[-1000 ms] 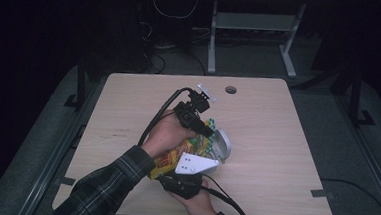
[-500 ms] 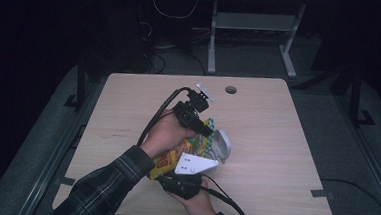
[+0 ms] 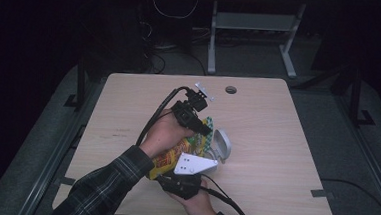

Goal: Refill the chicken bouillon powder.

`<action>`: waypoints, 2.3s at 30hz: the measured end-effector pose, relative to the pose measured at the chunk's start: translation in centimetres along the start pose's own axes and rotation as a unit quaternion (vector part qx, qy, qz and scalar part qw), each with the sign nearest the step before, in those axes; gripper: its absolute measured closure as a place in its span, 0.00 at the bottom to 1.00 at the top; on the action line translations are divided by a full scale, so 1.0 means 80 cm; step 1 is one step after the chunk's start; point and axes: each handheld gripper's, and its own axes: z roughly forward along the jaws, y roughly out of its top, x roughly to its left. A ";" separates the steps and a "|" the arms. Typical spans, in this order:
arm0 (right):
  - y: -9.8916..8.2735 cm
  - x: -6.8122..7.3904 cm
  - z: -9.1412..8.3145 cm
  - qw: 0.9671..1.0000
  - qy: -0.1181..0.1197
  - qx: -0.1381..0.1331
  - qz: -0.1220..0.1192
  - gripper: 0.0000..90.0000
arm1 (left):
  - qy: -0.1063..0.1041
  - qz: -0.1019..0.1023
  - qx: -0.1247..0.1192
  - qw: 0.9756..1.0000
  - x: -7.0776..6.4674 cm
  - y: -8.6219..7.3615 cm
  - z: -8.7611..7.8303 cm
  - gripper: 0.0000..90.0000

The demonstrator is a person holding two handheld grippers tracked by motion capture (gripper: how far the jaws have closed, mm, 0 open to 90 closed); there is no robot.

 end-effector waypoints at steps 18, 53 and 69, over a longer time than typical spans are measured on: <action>0.000 0.000 0.001 1.000 0.000 0.000 0.000 1.00 | -0.001 -0.005 -0.003 1.000 0.001 -0.001 -0.001 1.00; -0.001 0.000 0.002 1.000 0.003 0.004 0.000 1.00 | -0.010 -0.009 -0.011 1.000 0.003 -0.004 -0.003 1.00; -0.004 -0.002 0.006 1.000 0.012 0.014 -0.002 1.00 | -0.038 -0.009 -0.049 0.998 0.008 -0.015 -0.023 1.00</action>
